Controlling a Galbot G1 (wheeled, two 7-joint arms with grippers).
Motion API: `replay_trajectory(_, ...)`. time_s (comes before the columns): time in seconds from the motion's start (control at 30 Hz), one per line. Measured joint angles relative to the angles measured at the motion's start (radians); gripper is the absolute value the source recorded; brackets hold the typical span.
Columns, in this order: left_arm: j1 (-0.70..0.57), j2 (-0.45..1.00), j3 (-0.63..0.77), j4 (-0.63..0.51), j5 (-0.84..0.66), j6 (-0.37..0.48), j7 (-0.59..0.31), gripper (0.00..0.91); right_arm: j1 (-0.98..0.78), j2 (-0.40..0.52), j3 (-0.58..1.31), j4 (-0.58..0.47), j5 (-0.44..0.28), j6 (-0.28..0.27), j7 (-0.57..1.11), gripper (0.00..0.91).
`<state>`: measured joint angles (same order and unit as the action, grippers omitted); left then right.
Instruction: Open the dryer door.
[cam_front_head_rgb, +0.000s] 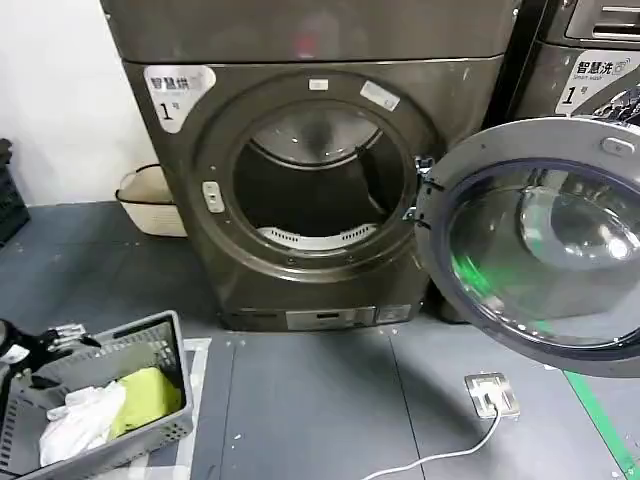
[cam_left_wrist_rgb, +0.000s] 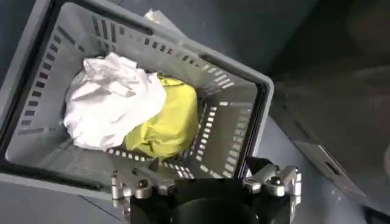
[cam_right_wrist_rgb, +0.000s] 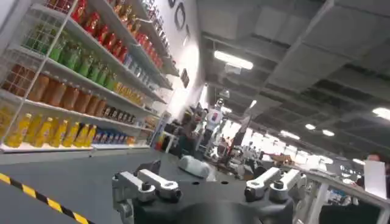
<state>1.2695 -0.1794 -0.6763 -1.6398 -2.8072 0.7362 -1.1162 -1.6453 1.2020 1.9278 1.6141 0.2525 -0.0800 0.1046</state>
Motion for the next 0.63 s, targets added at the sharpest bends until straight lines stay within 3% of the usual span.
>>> replay_trajectory(0.63,0.003,0.000,0.003,0.002,0.017,0.000,-0.001,0.907,0.008,-0.003,-0.001,-0.008,-0.003,0.005,-0.001,0.907)
